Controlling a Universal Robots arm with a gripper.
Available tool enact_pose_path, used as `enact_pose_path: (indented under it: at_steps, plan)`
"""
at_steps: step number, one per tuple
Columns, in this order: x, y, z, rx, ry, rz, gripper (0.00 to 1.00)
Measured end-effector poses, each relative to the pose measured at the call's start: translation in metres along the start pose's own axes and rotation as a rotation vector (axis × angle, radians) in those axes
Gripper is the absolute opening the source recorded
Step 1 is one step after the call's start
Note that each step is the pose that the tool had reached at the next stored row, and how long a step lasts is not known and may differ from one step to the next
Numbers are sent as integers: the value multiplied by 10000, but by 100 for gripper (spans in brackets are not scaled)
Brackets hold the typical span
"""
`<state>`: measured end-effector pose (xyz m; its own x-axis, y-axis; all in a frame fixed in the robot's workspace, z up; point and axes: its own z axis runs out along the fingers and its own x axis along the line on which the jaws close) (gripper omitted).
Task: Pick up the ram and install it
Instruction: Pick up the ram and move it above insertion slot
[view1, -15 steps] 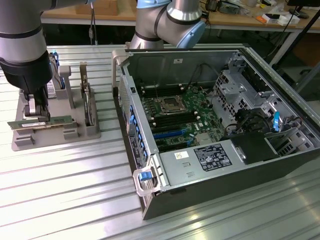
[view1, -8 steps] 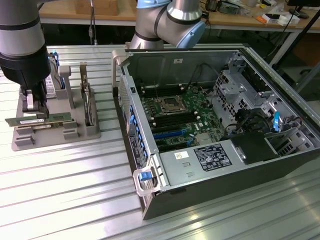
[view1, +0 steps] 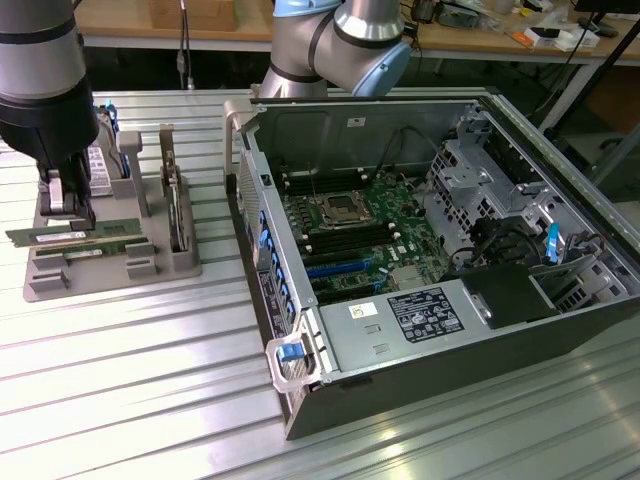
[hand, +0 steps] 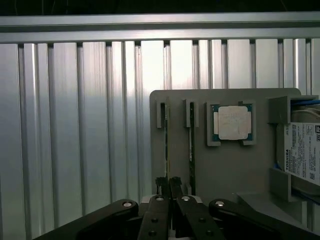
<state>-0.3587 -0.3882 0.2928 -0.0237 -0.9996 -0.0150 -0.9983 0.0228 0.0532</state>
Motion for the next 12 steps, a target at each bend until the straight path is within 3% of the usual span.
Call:
enact_pose_path:
  at_steps: [12]
  plan:
    - [-2,7,-130,0,0,0,12]
